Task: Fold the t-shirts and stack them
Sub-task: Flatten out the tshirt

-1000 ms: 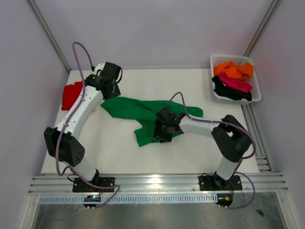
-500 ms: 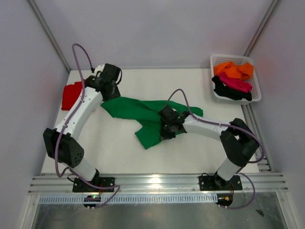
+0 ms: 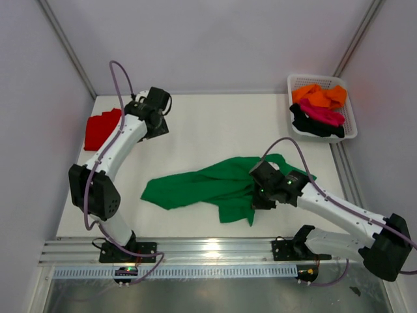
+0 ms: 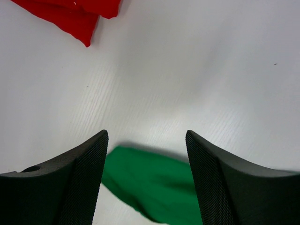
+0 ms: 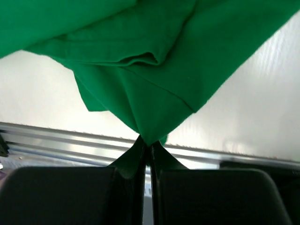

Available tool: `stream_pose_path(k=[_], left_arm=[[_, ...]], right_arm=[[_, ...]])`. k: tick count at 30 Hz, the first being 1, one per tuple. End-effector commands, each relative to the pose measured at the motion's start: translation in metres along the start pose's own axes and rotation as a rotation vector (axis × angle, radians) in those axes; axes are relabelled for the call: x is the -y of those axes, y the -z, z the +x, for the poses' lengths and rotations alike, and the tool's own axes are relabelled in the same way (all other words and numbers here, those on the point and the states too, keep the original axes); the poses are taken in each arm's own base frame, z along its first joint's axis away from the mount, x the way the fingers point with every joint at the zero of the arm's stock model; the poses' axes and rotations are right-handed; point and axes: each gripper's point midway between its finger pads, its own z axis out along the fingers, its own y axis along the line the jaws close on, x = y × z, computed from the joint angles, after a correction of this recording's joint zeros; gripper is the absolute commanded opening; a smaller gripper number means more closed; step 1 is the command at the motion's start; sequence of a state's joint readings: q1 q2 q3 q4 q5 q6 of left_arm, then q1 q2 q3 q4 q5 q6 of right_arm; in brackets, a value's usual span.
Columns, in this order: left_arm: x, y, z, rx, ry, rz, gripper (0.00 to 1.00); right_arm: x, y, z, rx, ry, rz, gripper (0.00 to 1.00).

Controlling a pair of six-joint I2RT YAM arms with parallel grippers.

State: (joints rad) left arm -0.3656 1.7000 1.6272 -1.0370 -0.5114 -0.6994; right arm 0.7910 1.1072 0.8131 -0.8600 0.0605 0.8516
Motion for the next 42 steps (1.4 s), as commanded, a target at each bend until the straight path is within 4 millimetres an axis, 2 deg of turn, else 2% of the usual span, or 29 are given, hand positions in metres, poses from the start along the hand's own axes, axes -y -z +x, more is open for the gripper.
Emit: stream_pose_path(k=[1,3,6,8,9,10,11,13,14,16,17,20,23,26,30,32,36,37,42], left_arm=[[0.015,0.009,-0.024,0.052,0.039,0.057,0.69],[0.019,0.009,-0.023,0.042,0.041,0.073,0.69],[0.032,0.009,-0.013,-0.010,0.040,0.136,0.69],[0.051,0.010,0.006,-0.103,0.029,0.235,0.69],[0.057,0.010,0.015,-0.140,0.023,0.262,0.70],[0.063,0.010,0.024,-0.176,0.013,0.289,0.69],[0.071,0.011,0.046,-0.223,-0.027,0.308,0.69],[0.078,0.013,0.066,-0.240,-0.086,0.307,0.69],[0.088,0.021,0.084,-0.258,-0.143,0.325,0.69],[0.093,0.022,0.111,-0.300,-0.218,0.322,0.68],[0.098,0.030,0.131,-0.334,-0.273,0.333,0.69],[0.111,0.042,0.175,-0.428,-0.385,0.393,0.68],[0.128,0.056,0.208,-0.489,-0.463,0.488,0.67],[0.148,0.070,0.226,-0.555,-0.476,0.611,0.68],[0.156,0.072,0.228,-0.564,-0.458,0.639,0.67],[0.160,0.077,0.231,-0.584,-0.453,0.671,0.68],[0.177,0.089,0.242,-0.608,-0.466,0.729,0.68],[0.182,0.097,0.252,-0.610,-0.497,0.745,0.68],[0.207,0.110,0.285,-0.626,-0.628,0.749,0.67]], right_arm=[[0.024,0.013,0.030,-0.064,-0.090,0.041,0.06],[0.032,0.015,0.034,-0.066,-0.105,0.061,0.06],[0.028,0.013,0.029,-0.045,-0.109,0.053,0.06],[0.021,0.010,0.021,-0.034,-0.105,0.051,0.07],[0.015,0.012,0.014,-0.022,-0.107,0.045,0.11],[0.012,0.012,0.010,-0.015,-0.105,0.054,0.31],[0.012,0.012,0.007,-0.016,-0.102,0.072,0.39],[0.008,0.010,-0.005,0.000,-0.088,0.110,0.48],[0.008,0.010,-0.007,0.001,-0.083,0.126,0.54],[0.004,0.009,-0.017,0.017,-0.080,0.151,0.55],[0.003,0.009,-0.020,0.022,-0.087,0.158,0.56],[0.001,0.012,-0.029,0.064,-0.139,0.176,0.56],[0.013,0.021,-0.040,0.144,-0.237,0.240,0.56],[0.026,0.041,-0.055,0.249,-0.304,0.292,0.56],[0.034,0.065,-0.074,0.385,-0.362,0.273,0.56],[0.030,0.065,-0.077,0.401,-0.351,0.249,0.57],[0.034,0.053,-0.069,0.356,-0.374,0.296,0.56],[0.034,0.050,-0.068,0.350,-0.392,0.302,0.57],[0.031,0.040,-0.063,0.338,-0.445,0.278,0.56]])
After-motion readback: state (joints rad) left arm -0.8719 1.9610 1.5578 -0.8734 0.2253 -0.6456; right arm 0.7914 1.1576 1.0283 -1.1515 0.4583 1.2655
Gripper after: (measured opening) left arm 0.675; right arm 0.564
